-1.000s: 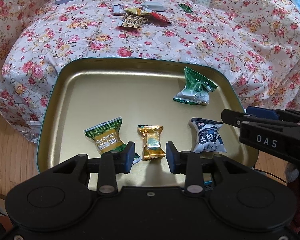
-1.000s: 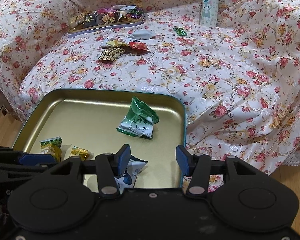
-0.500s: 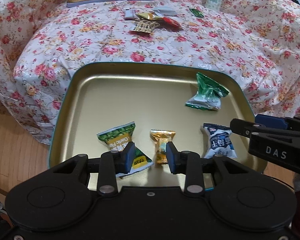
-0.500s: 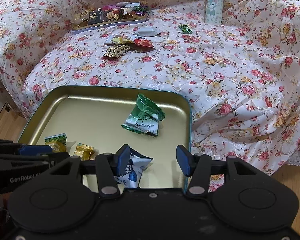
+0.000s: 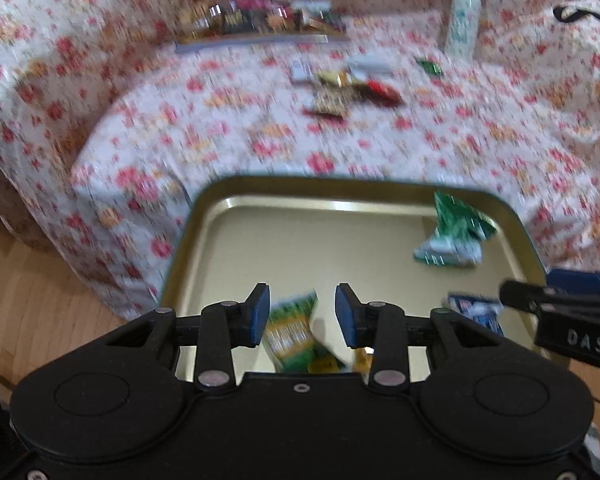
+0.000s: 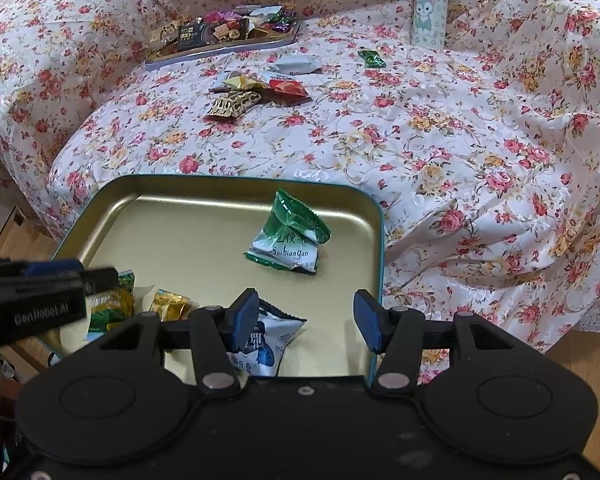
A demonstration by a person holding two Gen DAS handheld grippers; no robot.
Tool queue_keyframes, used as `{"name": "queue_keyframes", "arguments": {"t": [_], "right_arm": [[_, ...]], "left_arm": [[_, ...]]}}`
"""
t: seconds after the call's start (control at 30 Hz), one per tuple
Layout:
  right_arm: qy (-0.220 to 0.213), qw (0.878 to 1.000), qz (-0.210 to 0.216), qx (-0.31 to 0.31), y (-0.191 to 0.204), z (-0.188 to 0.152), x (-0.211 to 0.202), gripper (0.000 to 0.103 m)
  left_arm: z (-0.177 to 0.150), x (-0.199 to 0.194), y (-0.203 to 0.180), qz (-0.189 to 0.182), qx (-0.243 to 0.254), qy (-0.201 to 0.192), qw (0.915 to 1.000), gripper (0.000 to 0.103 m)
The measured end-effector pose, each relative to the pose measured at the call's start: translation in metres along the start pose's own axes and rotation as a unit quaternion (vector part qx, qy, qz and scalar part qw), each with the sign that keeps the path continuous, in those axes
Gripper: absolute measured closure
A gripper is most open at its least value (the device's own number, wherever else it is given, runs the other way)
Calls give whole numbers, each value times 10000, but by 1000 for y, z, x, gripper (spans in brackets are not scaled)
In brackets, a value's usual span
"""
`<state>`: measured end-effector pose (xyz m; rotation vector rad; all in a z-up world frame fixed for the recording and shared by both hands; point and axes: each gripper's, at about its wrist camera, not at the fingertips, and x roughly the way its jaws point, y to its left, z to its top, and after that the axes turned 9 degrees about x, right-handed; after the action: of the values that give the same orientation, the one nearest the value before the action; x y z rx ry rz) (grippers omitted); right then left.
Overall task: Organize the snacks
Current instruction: 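Withdraw both open tools from the tray back toward the snacks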
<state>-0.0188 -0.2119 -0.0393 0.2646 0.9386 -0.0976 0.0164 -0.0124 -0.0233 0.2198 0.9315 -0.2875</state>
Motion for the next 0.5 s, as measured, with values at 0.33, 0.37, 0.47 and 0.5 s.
{"name": "queue_keyframes", "arguments": {"t": [0.33, 0.37, 0.47, 0.5], "right_arm": [[-271, 9996, 70, 76, -3, 10, 2, 43], [-304, 9995, 85, 86, -4, 12, 3, 41], [-396, 9991, 127, 98, -5, 18, 5, 38], [-423, 9990, 143, 68, -5, 21, 6, 38]], "left_arm": [[24, 4, 17, 387, 70, -800, 9960, 47], [26, 5, 19, 374, 26, -825, 9959, 46], [35, 11, 27, 374, -29, -898, 9953, 46], [37, 12, 28, 384, -16, -933, 9949, 46]]}}
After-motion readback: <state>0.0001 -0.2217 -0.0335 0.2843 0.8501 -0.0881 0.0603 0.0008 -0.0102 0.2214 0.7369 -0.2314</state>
